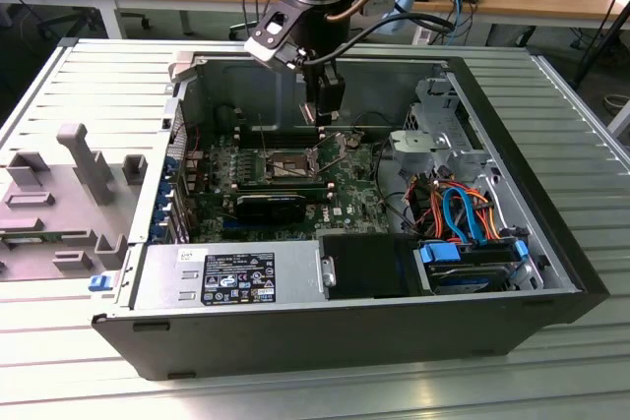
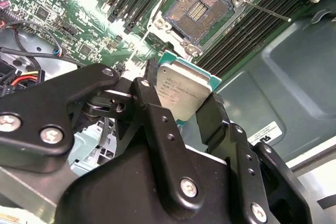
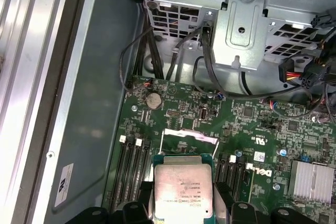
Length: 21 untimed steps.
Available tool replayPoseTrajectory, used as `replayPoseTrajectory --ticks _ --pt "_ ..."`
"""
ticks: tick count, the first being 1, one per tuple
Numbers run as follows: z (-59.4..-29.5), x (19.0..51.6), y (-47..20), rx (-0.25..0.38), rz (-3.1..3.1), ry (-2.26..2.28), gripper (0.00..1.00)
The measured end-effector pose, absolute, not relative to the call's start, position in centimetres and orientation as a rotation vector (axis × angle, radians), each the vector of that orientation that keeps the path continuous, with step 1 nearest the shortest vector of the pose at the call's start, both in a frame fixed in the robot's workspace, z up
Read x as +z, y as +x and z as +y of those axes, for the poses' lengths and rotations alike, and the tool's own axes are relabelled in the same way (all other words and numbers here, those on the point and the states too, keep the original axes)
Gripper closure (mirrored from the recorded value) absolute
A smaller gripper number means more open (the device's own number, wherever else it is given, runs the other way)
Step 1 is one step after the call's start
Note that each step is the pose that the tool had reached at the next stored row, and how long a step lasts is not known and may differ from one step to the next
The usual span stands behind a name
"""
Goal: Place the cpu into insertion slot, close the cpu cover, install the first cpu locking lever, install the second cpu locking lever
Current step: 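Place the cpu into insertion slot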
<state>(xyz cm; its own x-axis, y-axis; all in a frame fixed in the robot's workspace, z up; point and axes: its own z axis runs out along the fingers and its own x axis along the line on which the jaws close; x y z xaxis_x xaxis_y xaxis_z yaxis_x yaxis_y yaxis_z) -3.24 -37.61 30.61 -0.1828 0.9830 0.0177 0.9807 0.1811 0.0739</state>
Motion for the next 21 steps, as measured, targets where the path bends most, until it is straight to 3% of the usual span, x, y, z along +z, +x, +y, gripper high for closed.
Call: replayPoseTrajectory --ticks 21 --pt "-37.61 30.55 -3.24 0.103 2.293 2.091 0.46"
